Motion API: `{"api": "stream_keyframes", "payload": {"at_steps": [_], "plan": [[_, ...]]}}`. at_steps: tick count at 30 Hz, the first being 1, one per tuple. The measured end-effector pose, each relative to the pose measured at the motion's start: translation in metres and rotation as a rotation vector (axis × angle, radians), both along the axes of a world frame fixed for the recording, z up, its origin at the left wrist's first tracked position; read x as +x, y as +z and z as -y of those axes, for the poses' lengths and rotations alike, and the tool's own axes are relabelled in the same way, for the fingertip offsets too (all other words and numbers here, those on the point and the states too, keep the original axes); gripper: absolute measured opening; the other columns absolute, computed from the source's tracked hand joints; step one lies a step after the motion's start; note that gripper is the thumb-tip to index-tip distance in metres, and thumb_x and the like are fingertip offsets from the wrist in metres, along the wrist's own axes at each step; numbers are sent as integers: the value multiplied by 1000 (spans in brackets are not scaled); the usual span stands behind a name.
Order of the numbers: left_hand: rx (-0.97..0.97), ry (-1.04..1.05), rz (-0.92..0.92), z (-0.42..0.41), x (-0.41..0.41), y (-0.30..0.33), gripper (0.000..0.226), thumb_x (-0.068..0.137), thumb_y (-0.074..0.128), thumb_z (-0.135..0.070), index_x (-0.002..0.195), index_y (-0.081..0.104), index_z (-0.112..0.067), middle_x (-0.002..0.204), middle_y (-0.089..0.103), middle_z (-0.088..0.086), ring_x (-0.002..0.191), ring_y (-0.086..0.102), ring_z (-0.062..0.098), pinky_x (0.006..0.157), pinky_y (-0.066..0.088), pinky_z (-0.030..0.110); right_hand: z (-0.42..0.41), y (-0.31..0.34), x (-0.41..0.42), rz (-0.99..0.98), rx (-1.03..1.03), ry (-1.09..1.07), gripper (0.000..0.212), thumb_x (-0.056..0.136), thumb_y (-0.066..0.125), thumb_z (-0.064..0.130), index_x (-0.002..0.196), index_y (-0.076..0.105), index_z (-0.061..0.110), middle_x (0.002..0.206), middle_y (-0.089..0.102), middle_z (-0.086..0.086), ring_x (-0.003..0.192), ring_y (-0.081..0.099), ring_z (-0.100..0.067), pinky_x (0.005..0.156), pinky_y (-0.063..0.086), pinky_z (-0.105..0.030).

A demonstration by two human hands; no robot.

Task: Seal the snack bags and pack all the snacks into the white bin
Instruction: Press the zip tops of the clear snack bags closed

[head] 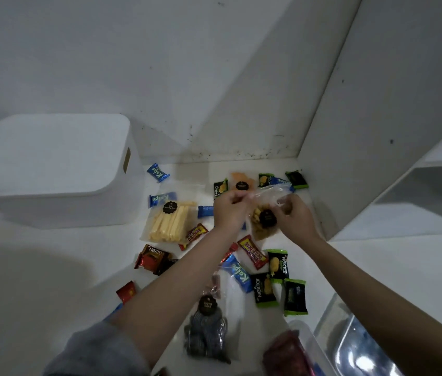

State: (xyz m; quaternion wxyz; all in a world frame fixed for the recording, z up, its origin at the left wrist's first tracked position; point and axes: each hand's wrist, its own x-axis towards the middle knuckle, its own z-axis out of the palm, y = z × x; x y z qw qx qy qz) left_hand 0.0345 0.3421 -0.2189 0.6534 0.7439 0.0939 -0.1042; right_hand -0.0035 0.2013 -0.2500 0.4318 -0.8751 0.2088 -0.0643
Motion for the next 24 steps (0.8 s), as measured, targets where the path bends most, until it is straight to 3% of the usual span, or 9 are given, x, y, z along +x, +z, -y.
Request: {"api": "stream_keyframes", "payload": {"at_steps": [4, 6, 12, 15, 17, 20, 24], "plan": [[-43, 3, 151, -15, -15, 28, 7, 84, 69, -10, 91, 69, -10, 96, 69, 7, 89, 63, 18, 81, 53, 25, -14, 34, -26, 161, 59, 7, 17, 90, 62, 27, 87, 50, 14, 79, 56, -1, 72, 53, -16, 58, 41, -24], [-49, -28, 180, -21, -23, 40, 11, 85, 68, -8, 95, 69, -7, 98, 69, 8, 87, 63, 17, 74, 53, 20, -20, 50, -37, 169, 82, 13, 19, 92, 58, 29, 85, 48, 15, 81, 56, -1, 74, 53, -15, 55, 38, -23], [-1, -70, 280, -40, -50, 68, 18, 89, 63, -13, 101, 71, -3, 101, 71, 8, 89, 64, 13, 75, 51, 17, -31, 76, -61, 216, 141, 43, 24, 91, 59, 32, 100, 51, 11, 84, 56, 3, 80, 57, -18, 56, 37, -19], [29, -79, 370, -49, -64, 80, 12, 90, 61, -13, 92, 72, -9, 93, 72, 6, 85, 65, 11, 77, 52, 19, -35, 88, -69, 284, 160, 31, 53, 88, 64, 29, 131, 40, 8, 109, 54, -3, 95, 56, -16, 75, 46, -23], [60, -96, 399, -54, -69, 86, 11, 89, 62, -12, 86, 72, -17, 90, 72, 5, 89, 67, 17, 84, 54, 28, -35, 95, -70, 343, 63, 53, 63, 85, 68, 27, 136, 36, 9, 122, 47, -5, 107, 50, -16, 89, 46, -30], [90, -135, 476, -67, -79, 96, 9, 87, 64, -13, 84, 72, -16, 87, 72, 4, 90, 67, 16, 87, 53, 28, -39, 112, -74, 417, -134, 217, 44, 84, 69, 24, 123, 53, 13, 118, 54, -2, 110, 49, -17, 94, 42, -31], [128, -190, 600, -80, -85, 108, 10, 87, 64, -13, 82, 72, -14, 77, 69, -2, 74, 62, 7, 75, 52, 25, -50, 138, -78, 493, -256, 426, 12, 86, 65, 14, 98, 65, 13, 96, 64, 2, 94, 59, -16, 86, 45, -29]]}}
